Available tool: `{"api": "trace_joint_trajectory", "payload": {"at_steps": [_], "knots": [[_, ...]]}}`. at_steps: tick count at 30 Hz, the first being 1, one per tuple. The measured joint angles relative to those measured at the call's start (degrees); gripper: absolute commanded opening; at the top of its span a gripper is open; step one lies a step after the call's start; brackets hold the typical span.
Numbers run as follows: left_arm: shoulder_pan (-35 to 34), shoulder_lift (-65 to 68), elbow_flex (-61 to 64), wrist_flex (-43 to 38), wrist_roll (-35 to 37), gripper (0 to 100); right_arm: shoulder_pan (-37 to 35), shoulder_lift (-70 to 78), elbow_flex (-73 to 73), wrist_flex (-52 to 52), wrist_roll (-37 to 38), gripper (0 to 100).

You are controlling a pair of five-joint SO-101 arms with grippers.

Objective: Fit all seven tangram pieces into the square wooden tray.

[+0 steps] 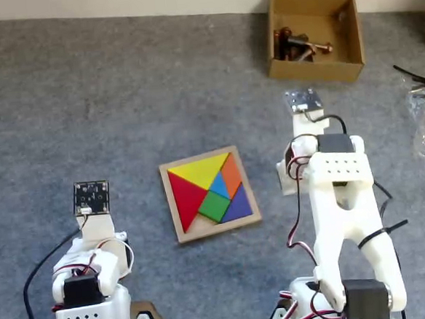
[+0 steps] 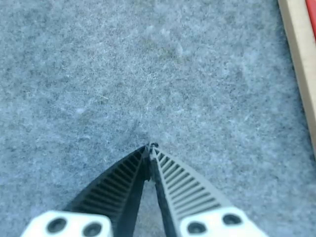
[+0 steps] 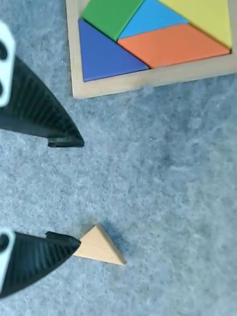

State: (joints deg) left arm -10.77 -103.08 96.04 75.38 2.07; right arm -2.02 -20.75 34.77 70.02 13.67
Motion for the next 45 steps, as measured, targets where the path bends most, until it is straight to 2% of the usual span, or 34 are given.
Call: {"api": "trace_joint_trajectory", "payload": {"at_steps": [17, 23, 31, 38, 45], "knots": [[0.0, 0.0, 0.0, 0.0, 0.0, 0, 0.0, 0.0, 0.0, 0.0, -0.1, 26.4], [0.0, 0.0, 0.0, 0.0, 0.0, 0, 0.2, 0.0, 0.0, 0.0, -3.1, 26.4], [0.0, 0.0, 0.0, 0.0, 0.0, 0, 2.4, 0.1, 0.0, -6.0, -3.7, 26.4], [0.0, 0.0, 0.0, 0.0, 0.0, 0, 6.2, 12.5, -0.4, -7.9, -3.7, 26.4], [0.0, 0.0, 0.0, 0.0, 0.0, 0, 9.7, 24.8, -7.4, -8.8, -3.7, 26.4]]}}
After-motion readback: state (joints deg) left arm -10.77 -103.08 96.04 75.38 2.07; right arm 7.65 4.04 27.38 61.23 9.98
